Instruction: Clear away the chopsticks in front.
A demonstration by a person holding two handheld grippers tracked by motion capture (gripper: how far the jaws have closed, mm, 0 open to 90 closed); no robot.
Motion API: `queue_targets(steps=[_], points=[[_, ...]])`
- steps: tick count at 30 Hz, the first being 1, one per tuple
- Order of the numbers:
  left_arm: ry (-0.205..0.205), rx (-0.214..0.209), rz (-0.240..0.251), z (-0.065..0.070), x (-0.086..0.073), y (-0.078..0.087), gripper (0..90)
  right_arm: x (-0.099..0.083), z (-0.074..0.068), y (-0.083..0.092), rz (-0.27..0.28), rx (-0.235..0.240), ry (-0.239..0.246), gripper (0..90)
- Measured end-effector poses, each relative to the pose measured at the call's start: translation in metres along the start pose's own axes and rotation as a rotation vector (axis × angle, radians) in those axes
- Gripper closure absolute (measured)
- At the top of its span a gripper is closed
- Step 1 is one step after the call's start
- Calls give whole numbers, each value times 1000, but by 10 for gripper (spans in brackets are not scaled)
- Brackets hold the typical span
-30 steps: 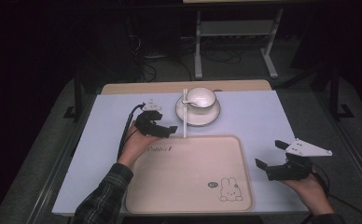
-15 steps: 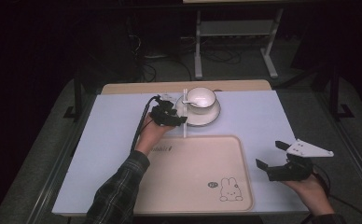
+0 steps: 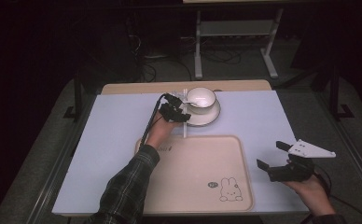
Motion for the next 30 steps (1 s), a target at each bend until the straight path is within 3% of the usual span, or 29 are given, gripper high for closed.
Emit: queue_targets(steps=[9,14,20,25,30], points=[[23,37,0,-4,2,-10,549,1,0,1,9,2,-9,0],[9,54,-2,-6,5,-12,582,1,0,1,11,3,-14,0],[3,77,7,-15,9,-14,656,1,1,1,14,4,-16,0],[25,70,15,-22,12,-15,706,1,0,1,16,6,-15,0],[31,90,30,-27,17,-16,757,1,0,1,15,7,-14,0]])
Point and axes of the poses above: each handheld gripper's, and its own axes: y roughly backward along the jaws, x roughly out of its top, z roughly to its right, the point moved 3 cm from there along -y, roughly forward along the jaws, and after that the axes turned 13 degrees about y, right-handed, at the moved point
